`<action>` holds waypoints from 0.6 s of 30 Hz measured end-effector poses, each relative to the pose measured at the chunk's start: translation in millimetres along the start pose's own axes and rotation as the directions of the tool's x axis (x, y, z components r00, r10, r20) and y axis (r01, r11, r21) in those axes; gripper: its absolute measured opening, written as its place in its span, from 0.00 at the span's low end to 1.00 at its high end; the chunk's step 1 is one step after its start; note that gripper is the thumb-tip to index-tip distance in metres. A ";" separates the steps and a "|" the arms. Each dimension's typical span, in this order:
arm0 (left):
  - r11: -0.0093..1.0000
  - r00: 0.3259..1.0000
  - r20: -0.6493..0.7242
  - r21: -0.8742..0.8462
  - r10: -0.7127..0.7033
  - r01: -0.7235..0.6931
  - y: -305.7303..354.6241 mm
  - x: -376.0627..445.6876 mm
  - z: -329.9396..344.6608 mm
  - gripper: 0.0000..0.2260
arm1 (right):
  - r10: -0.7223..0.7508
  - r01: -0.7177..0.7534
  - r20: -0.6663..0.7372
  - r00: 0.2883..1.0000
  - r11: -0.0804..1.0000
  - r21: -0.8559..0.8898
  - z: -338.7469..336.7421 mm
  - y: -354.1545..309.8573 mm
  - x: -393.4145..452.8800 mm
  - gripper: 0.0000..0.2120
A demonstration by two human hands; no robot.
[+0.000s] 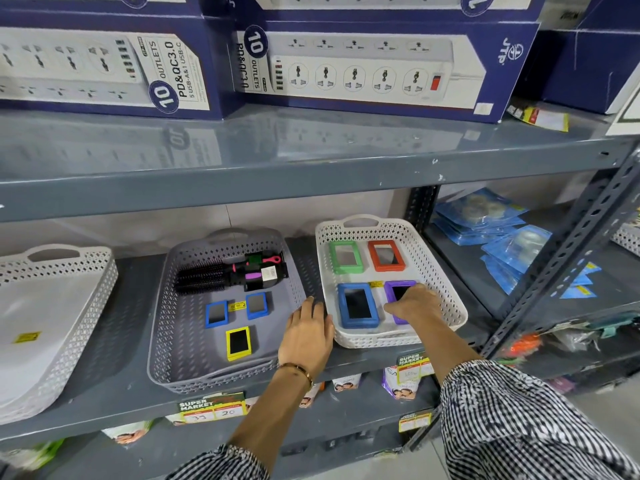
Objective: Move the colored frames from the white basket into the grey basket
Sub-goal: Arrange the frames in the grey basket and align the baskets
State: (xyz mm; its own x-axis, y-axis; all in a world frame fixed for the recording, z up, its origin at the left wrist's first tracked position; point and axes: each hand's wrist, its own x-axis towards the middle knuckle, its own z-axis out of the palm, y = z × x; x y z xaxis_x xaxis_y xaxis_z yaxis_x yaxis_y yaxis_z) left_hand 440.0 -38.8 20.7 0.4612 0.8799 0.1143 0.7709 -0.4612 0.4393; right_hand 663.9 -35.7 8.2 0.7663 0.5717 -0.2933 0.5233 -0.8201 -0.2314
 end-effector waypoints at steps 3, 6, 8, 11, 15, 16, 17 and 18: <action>1.000 1.000 0.006 -0.024 -0.009 0.010 0.0 0.1 -1.4 0.17 | 0.006 -0.007 0.029 1.000 0.999 0.038 -4.5 -0.1 -3.0 0.48; 0.998 0.999 -0.025 -0.057 -0.021 0.020 0.8 0.0 -5.1 0.18 | -0.027 0.026 0.015 1.000 0.998 0.061 -16.4 -8.3 -12.7 0.51; 0.997 0.997 -0.071 -0.073 -0.027 0.021 1.5 0.0 -8.7 0.18 | -0.132 0.141 -0.091 0.987 0.985 0.096 -28.2 -21.6 -25.7 0.49; 0.998 0.983 -0.175 -0.054 -0.049 0.040 -2.9 -2.5 -21.3 0.24 | -0.336 0.384 -0.279 0.900 0.913 0.140 -41.1 -57.0 -53.8 0.34; 0.995 0.943 -0.321 0.000 -0.090 0.095 -33.0 -11.8 -49.5 0.23 | -0.594 0.652 -0.276 0.755 0.725 0.223 -29.5 -111.9 -94.8 0.26; 0.993 0.936 -0.335 0.013 -0.109 0.120 -44.8 -15.5 -57.4 0.23 | -0.666 0.709 -0.245 0.705 0.665 0.236 -22.2 -123.4 -103.5 0.25; 0.989 0.931 -0.339 0.020 -0.133 0.148 -56.6 -19.4 -63.5 0.23 | -0.730 0.756 -0.201 0.653 0.610 0.237 -14.9 -132.7 -110.2 0.24; 0.982 0.927 -0.334 0.023 -0.168 0.186 -70.7 -24.4 -69.9 0.24 | -0.787 0.793 -0.143 0.600 0.562 0.236 -6.2 -142.7 -117.2 0.23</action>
State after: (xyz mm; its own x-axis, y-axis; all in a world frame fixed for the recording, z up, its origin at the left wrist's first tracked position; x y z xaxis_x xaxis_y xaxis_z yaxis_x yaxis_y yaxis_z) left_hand 343.6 -19.6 49.1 0.1513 0.9318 0.3299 0.8534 -0.2915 0.4320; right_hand 501.8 14.2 81.3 0.1018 0.9851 0.1389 0.8133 -0.0020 -0.5818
